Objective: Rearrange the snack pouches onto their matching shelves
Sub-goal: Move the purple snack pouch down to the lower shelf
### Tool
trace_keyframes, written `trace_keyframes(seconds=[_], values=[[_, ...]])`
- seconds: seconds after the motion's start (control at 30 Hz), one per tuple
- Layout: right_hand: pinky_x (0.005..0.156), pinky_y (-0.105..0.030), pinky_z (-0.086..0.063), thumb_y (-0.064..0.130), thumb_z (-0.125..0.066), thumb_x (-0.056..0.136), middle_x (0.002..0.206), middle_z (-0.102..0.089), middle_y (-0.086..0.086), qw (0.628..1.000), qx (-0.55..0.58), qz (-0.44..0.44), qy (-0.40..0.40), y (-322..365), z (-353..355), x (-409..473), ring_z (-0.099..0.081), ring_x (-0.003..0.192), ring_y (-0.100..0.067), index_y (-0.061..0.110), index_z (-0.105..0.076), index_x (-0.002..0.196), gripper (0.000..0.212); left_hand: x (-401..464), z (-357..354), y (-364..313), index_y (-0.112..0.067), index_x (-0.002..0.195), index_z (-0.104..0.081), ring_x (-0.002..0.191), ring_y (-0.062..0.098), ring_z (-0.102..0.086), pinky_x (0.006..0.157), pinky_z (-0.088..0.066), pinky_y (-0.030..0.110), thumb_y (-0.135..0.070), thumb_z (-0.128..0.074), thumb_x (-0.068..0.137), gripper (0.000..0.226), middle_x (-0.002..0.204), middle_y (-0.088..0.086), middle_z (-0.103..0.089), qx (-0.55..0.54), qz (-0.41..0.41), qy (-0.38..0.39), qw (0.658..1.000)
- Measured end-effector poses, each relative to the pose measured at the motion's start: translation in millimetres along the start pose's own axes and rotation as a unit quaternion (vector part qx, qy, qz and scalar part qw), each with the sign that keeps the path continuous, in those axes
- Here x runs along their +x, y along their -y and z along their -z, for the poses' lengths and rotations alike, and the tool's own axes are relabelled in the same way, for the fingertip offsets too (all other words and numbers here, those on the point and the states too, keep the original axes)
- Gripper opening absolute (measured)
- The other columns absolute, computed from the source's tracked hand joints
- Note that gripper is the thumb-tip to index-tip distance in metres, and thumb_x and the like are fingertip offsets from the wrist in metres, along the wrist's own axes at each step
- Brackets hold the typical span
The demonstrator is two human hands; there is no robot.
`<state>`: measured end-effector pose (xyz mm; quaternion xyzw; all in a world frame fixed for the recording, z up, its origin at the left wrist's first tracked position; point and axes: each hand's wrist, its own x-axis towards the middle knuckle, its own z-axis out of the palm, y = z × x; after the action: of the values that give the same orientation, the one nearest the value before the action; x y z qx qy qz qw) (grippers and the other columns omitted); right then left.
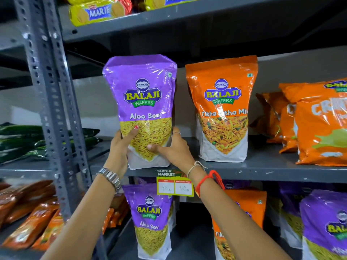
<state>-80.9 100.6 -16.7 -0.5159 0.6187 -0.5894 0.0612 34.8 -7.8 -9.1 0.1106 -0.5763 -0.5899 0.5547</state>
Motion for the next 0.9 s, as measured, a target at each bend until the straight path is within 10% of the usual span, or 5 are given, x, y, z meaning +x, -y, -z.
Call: trace_keyframes(seconds=[0.47, 0.9], values=[[0.100, -0.037, -0.047, 0.022, -0.087, 0.063, 0.104, -0.060, 0.014, 0.997, 0.075, -0.022, 0.024, 4, -12, -120, -0.059, 0.107, -0.015, 0.020, -0.040, 0.115, 0.071, -144, 30, -17, -0.012, 0.112, -0.049, 0.093, 0.014, -0.067, 0.075, -0.056, 0.028, -0.026, -0.070, 0.075, 0.045, 0.107, 0.001, -0.067, -0.013, -0.011, 0.009, 1.000], [0.096, -0.039, -0.052, 0.002, -0.087, 0.058, 0.122, -0.062, -0.014, 0.969, 0.104, -0.204, 0.090, -162, -22, -239, -0.060, 0.115, -0.024, 0.012, -0.046, 0.118, 0.074, -279, 76, 131, -0.004, 0.120, -0.046, 0.110, 0.035, -0.059, 0.089, -0.053, 0.041, -0.008, -0.082, 0.057, 0.072, 0.122, 0.023, -0.060, 0.105, 0.153, -0.005, 0.983]])
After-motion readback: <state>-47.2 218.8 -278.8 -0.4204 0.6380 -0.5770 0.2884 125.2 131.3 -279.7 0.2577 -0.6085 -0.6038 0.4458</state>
